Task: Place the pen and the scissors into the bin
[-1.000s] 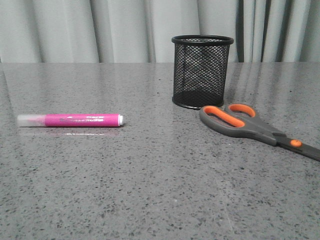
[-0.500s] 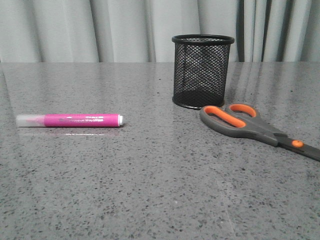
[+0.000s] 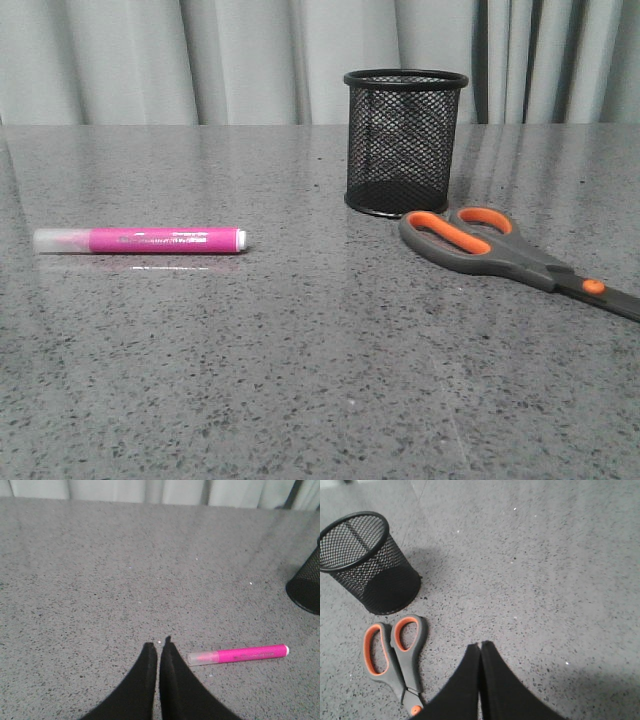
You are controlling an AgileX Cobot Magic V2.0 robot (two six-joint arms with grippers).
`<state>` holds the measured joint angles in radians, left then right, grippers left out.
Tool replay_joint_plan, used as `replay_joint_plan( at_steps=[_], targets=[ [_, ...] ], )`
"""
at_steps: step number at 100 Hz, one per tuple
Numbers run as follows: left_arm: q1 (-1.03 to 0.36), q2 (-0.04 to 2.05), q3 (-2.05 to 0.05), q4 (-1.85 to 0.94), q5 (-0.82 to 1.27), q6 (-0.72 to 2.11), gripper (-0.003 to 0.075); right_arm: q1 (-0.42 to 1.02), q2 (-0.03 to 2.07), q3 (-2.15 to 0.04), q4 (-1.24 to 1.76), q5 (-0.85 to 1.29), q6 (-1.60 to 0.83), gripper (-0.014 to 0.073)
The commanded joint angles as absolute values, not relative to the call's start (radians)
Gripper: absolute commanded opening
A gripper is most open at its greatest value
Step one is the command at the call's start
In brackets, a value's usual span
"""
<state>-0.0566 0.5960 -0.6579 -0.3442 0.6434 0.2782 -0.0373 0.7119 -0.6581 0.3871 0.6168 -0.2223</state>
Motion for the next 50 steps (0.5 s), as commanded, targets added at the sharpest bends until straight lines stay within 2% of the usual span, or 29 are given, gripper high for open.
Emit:
replay_joint_plan(
  at_steps=[1,9,13,21,26,31,39,50],
  targets=[
    [-0.065,0.661,-0.730,-0.435,0.642,0.364,-0.0018,-0.043,0.764,-0.743,0.391,0.617,-0.276,-0.0036],
    [-0.065,0.707,-0.746,-0.539,0.656,0.486,-0.0004,-0.043,0.780,-0.764,0.410,0.628,-0.325,0.0059],
    [-0.065,0.723,-0.751,-0.604,0.667,0.553,0.0019,-0.043,0.785,-0.773,0.418,0.632,-0.336,0.0149],
    [-0.065,0.760,-0.756,-0.706,0.676,0.677,0.0104,-0.043,0.786,-0.779,0.424,0.636,-0.338,0.0356],
    [-0.065,0.783,-0.756,-0.769,0.681,0.738,0.0172,-0.043,0.786,-0.779,0.424,0.634,-0.338,0.0439],
    [-0.065,0.805,-0.756,-0.834,0.688,0.788,0.0239,-0.043,0.786,-0.779,0.424,0.634,-0.344,0.0468],
    [-0.065,0.851,-0.756,-0.920,0.712,0.888,0.0332,-0.043,0.786,-0.779,0.428,0.640,-0.369,0.0464],
    [-0.065,0.921,-0.756,-1.020,0.784,1.053,0.0350,-0.043,0.786,-0.779,0.460,0.645,-0.401,0.0464]
  ],
)
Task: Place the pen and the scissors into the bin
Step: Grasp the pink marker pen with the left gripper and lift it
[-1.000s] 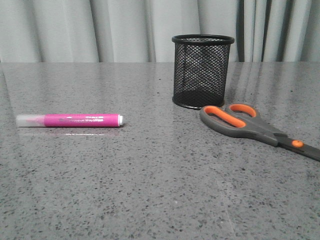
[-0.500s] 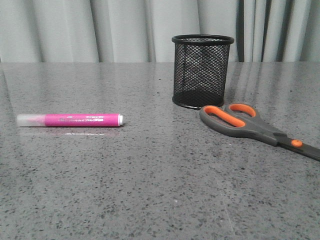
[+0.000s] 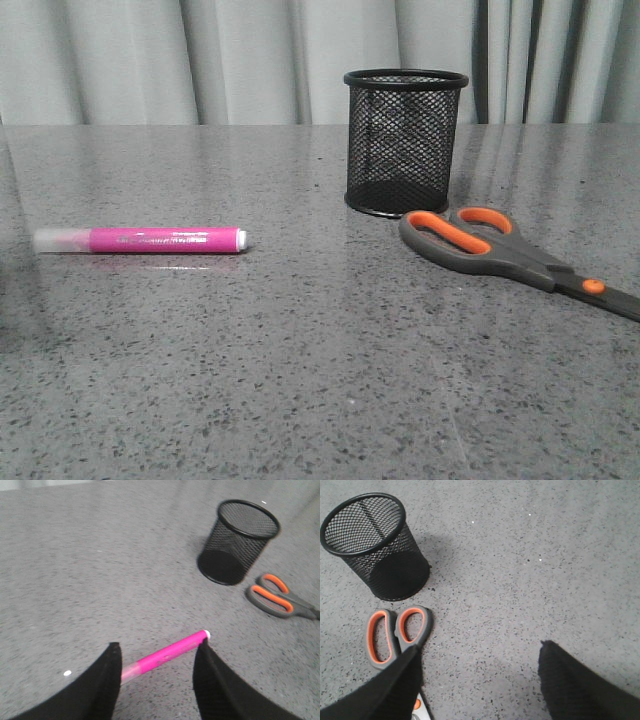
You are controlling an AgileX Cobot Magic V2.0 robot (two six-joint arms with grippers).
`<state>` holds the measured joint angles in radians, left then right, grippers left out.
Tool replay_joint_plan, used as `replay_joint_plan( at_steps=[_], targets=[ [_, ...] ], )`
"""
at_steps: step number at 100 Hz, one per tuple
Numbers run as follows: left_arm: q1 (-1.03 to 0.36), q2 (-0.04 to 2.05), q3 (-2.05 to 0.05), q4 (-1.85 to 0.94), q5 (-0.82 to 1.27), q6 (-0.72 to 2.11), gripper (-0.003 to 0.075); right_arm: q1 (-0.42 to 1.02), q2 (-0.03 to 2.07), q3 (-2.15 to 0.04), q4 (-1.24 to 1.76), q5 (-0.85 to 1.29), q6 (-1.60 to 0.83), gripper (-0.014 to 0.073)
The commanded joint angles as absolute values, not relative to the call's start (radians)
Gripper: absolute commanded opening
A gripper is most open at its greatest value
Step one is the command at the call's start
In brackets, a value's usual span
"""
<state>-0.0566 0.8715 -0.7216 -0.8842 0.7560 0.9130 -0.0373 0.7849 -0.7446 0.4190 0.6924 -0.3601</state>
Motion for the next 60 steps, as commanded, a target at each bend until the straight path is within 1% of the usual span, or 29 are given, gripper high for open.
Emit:
replay_joint_plan(
  at_steps=[1,11,28,47,60],
  targets=[
    [-0.065,0.926,-0.756,-1.026,0.784,1.065,0.0349,-0.043,0.786,-0.779,0.463,0.645,-0.409,0.0464],
    [-0.065,1.005,-0.758,-1.084,0.869,1.257,0.0349,-0.043,0.786,-0.779,0.505,0.645,-0.452,0.0464],
    [-0.077,1.147,-0.810,-1.068,0.983,1.514,0.0349,-0.043,0.786,-0.779,0.523,0.648,-0.480,0.0464],
    [-0.166,1.300,-0.911,-0.971,0.992,1.777,0.0348,-0.043,0.786,-0.779,0.523,0.648,-0.480,0.0464],
    [-0.228,1.398,-0.983,-0.904,0.985,1.828,0.0348,-0.043,0.786,-0.779,0.523,0.649,-0.480,0.0464]
  ],
)
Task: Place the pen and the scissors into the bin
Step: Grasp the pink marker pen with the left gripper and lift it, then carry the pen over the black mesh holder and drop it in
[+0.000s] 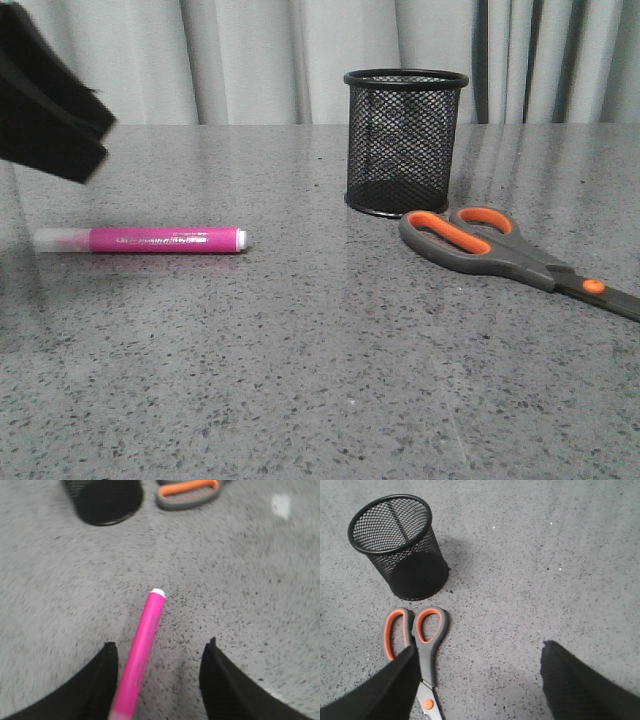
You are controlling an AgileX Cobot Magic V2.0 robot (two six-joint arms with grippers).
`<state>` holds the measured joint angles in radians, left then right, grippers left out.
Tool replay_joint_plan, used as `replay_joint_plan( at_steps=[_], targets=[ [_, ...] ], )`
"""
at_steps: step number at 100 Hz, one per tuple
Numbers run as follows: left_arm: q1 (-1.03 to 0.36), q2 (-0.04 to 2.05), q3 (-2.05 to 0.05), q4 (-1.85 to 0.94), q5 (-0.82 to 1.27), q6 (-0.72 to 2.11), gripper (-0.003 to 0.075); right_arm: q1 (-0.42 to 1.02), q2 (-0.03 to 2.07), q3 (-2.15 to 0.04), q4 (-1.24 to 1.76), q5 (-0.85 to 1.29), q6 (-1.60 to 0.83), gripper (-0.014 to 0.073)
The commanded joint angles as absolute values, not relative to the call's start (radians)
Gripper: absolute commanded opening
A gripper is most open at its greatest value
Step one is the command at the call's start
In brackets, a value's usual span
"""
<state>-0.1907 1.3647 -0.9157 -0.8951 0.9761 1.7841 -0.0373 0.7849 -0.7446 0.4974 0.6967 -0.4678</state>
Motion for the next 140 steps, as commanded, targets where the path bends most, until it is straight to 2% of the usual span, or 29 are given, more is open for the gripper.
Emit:
replay_joint_plan(
  at_steps=[1,30,54,63,82,96,112,132,140],
  targets=[
    [-0.233,1.408,-0.986,-0.897,0.985,1.828,0.0348,-0.043,0.786,-0.779,0.523,0.649,-0.480,0.0464],
    [-0.296,1.581,-1.098,-0.826,0.983,1.828,0.0348,-0.043,0.786,-0.779,0.523,0.652,-0.480,0.0464],
    [-0.296,1.633,-1.118,-0.826,0.980,1.828,0.0338,-0.043,0.786,-0.779,0.523,0.656,-0.480,0.0464],
    [-0.296,1.633,-1.118,-0.826,0.980,1.828,0.0262,-0.043,0.786,-0.779,0.523,0.656,-0.480,0.0464],
    [-0.296,1.642,-1.118,-0.822,0.975,1.768,-0.0022,-0.043,0.786,-0.779,0.523,0.656,-0.480,0.0464],
    [-0.296,1.642,-1.138,-0.811,0.980,1.711,-0.0019,-0.043,0.786,-0.779,0.523,0.656,-0.480,0.0464],
    [-0.296,1.630,-1.266,-0.874,1.053,1.598,-0.0019,-0.043,0.786,-0.779,0.523,0.656,-0.480,0.0464],
    [-0.311,1.594,-1.429,-1.192,1.022,1.497,-0.0019,-0.043,0.786,-0.779,0.523,0.658,-0.480,0.0464],
    [-0.350,1.594,-1.465,-1.313,0.939,1.503,-0.0019,-0.043,0.786,-0.779,0.523,0.660,-0.480,0.0464]
  ],
)
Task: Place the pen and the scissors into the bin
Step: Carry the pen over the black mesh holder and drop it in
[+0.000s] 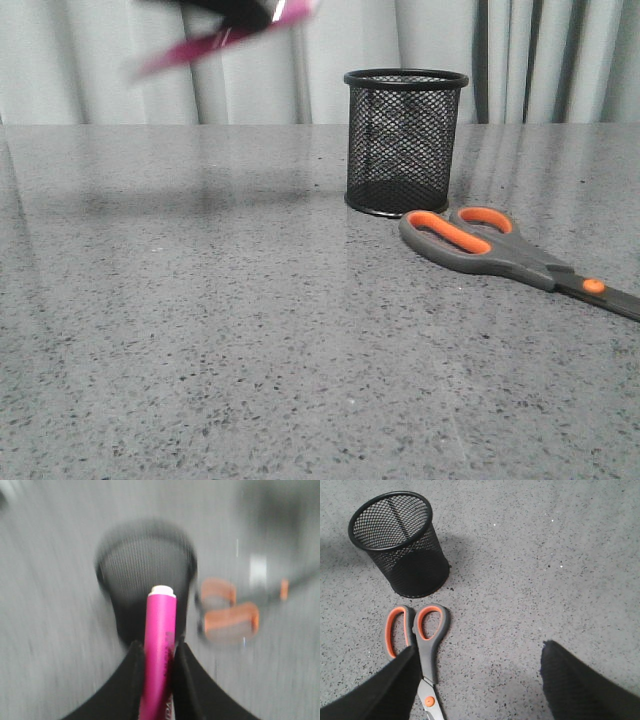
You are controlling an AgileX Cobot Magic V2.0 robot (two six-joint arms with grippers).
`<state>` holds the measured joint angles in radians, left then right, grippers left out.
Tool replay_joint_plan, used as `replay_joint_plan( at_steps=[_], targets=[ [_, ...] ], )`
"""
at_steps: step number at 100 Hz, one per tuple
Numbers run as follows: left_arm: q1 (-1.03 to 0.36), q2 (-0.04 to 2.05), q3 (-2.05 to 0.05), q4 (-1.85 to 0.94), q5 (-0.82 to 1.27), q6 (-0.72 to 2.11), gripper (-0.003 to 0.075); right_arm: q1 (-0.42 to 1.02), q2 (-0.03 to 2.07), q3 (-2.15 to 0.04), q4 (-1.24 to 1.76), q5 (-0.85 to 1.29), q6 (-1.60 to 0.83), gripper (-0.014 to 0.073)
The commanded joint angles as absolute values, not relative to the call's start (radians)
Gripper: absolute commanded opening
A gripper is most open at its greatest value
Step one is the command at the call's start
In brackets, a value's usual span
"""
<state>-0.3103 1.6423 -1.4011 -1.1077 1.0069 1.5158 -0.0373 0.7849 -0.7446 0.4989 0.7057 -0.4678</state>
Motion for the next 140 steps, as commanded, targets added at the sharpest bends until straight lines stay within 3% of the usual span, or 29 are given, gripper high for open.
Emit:
replay_joint_plan(
  at_steps=[1,15,42,113,127,140],
  targets=[
    [-0.360,1.596,-1.467,-1.328,0.928,1.505,-0.0020,-0.043,0.786,-0.779,0.523,0.660,-0.480,0.0464],
    [-0.458,1.637,-1.506,-1.430,0.767,1.542,-0.0020,-0.043,0.786,-0.779,0.523,0.660,-0.480,0.0464],
    [-0.565,1.781,-1.542,-1.607,0.721,1.652,-0.0020,-0.043,0.786,-0.779,0.523,0.660,-0.480,0.0464],
    [-0.584,1.892,-1.542,-1.718,0.720,1.786,-0.0013,-0.043,0.786,-0.779,0.523,0.660,-0.480,0.0464],
    [-0.582,1.892,-1.542,-1.705,0.720,1.794,0.0106,-0.043,0.786,-0.779,0.523,0.660,-0.480,0.0464],
    [-0.582,1.892,-1.542,-1.707,0.713,1.794,0.0322,-0.043,0.786,-0.779,0.523,0.660,-0.480,0.0464]
  ],
)
